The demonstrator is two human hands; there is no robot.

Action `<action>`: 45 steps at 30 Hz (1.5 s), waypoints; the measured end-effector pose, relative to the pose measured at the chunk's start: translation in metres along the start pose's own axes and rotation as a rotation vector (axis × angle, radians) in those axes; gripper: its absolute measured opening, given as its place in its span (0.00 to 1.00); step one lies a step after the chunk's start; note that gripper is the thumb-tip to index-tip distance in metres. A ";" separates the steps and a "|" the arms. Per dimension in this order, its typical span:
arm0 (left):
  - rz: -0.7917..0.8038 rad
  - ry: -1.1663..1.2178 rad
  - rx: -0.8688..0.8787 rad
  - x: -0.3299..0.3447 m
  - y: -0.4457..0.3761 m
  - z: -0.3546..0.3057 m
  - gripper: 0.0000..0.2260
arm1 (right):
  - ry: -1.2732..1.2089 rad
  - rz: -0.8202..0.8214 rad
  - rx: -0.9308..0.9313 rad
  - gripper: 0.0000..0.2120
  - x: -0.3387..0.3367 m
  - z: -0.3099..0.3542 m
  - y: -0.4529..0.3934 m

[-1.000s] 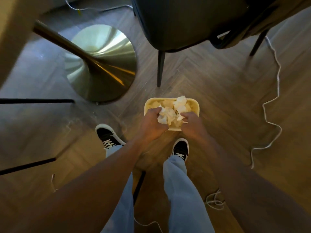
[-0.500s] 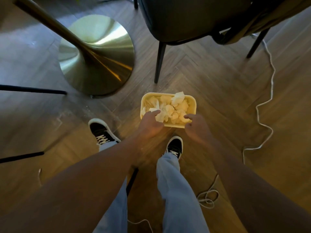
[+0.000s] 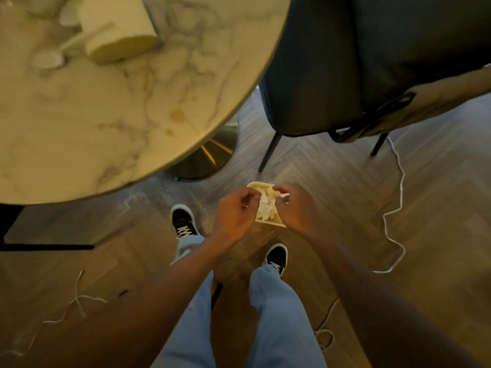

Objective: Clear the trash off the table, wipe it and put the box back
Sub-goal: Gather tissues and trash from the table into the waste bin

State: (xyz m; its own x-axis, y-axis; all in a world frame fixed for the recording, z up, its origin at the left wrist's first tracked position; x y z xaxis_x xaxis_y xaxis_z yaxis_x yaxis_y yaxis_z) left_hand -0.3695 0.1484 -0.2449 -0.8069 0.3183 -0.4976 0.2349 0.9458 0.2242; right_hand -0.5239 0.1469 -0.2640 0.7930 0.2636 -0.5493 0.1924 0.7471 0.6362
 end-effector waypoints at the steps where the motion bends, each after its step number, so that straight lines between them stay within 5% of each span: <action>1: -0.047 0.033 0.026 -0.015 0.005 -0.016 0.07 | -0.007 -0.020 -0.035 0.14 -0.010 0.018 0.007; 8: -0.345 0.165 0.181 -0.133 0.030 -0.097 0.08 | -0.099 -0.166 -0.255 0.10 -0.068 0.146 0.049; 13: -0.404 0.138 0.166 -0.214 0.024 -0.095 0.06 | -0.074 -0.103 -0.351 0.10 -0.071 0.236 0.056; 26: -0.484 0.111 0.053 -0.379 -0.011 -0.025 0.07 | 0.241 -0.104 -0.514 0.17 0.022 0.430 0.008; 34: -0.507 0.254 0.029 -0.437 -0.034 0.000 0.11 | 0.516 -0.050 -0.445 0.28 0.094 0.497 -0.035; 40: -0.496 0.308 0.033 -0.468 -0.045 0.010 0.12 | 0.343 -0.148 -0.432 0.06 0.106 0.510 -0.036; 45: -0.356 0.336 0.143 -0.475 -0.057 0.016 0.23 | 0.201 0.127 -0.434 0.03 0.104 0.514 0.016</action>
State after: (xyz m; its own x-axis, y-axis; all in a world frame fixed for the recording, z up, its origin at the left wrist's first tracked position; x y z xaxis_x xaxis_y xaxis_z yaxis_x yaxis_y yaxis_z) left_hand 0.0092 -0.0559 -0.0346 -0.9747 -0.0409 -0.2199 -0.0332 0.9987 -0.0386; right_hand -0.1416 -0.1269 -0.0322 0.6588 0.4495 -0.6032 -0.1907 0.8754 0.4442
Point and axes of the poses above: each hand's wrist, its own y-axis away from the middle knuckle, its own x-axis out of the palm, z = x × y, the point moved 5 cm from there along -y, towards the middle knuckle, and after that the axes turned 13 degrees about x, right-handed, at the moved point
